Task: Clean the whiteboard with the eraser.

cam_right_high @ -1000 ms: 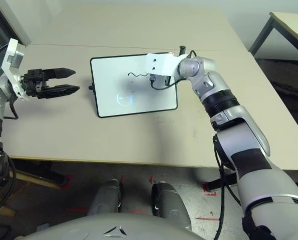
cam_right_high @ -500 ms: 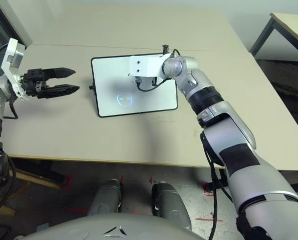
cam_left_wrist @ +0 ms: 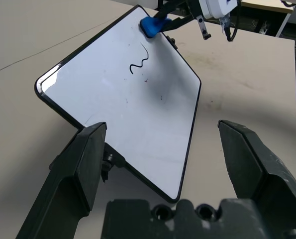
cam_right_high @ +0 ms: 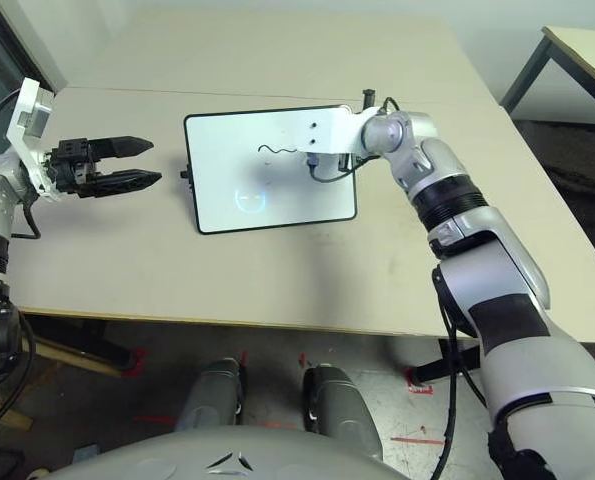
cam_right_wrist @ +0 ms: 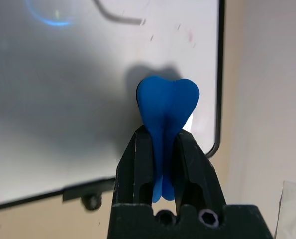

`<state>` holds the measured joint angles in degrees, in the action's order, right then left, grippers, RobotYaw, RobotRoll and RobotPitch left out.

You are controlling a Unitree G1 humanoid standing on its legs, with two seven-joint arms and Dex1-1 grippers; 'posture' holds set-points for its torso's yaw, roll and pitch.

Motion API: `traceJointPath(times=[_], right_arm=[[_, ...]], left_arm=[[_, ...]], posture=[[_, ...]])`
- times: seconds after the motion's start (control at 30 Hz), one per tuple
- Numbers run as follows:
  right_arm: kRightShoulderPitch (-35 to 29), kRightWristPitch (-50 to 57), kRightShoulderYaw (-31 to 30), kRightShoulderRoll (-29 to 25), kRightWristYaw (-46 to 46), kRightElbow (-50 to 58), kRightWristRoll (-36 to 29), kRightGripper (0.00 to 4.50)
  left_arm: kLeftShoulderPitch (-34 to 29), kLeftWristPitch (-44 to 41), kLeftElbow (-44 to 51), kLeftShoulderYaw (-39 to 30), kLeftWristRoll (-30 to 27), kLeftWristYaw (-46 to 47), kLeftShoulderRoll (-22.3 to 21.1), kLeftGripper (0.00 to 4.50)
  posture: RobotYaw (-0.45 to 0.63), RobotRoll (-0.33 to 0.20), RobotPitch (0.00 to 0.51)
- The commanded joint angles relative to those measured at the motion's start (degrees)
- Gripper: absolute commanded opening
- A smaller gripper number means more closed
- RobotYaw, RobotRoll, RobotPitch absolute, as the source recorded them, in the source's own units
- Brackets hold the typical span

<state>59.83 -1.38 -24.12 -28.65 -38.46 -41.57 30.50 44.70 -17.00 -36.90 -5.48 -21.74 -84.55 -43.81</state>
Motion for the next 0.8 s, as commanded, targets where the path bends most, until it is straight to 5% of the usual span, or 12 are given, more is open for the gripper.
traceJointPath(times=[0.03, 0.8], right_arm=[[-1.95, 0.88, 0.12, -1.1, -1.36, 1.56, -0.05, 0.34], [-0.07, 1.77, -2.33, 9.03, -1.94, 3.07, 0.33, 0.34]], left_arm=[[1.1, 0.34, -0.35, 0.66, 0.79, -0.41, 0.08, 4.5], [0.84, -0.25, 0.5, 0.45, 0.77, -0.12, -0.21, 4.5]], posture=[[0.28, 0.0, 0.066], [0.3, 0.0, 0.065]])
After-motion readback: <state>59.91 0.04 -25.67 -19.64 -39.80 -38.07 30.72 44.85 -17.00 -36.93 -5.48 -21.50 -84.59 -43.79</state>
